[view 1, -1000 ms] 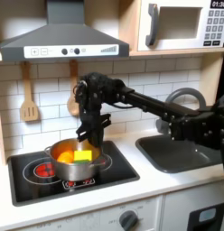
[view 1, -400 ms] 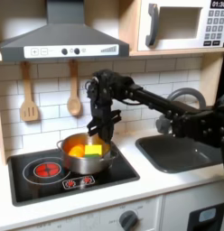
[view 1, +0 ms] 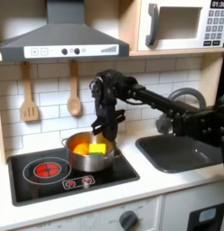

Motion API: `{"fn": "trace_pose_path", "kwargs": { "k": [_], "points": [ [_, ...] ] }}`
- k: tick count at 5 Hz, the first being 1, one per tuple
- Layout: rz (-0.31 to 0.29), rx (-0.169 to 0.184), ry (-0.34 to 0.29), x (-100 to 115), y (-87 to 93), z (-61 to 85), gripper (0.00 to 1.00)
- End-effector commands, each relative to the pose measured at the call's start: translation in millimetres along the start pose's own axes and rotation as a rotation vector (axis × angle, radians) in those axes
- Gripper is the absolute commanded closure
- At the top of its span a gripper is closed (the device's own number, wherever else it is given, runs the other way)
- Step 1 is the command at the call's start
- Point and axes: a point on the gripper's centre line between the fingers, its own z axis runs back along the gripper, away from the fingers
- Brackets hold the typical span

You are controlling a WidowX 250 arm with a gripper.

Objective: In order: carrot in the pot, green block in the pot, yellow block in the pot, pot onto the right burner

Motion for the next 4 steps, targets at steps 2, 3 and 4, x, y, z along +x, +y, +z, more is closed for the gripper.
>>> {"fn": "trace_pose_path", "kwargs": {
  "k": [2, 3, 4],
  "points": [
    [-0.024, -0.001, -0.041, -5.7, -2.3, 10.2, 0.0],
    [-0.007, 0.003, -0.061, -18.4, 0.7, 11.0, 0.0],
    [-0.008, 0.025, -0.134, -29.0, -0.7, 32.8, 0.0]
  ]
}}
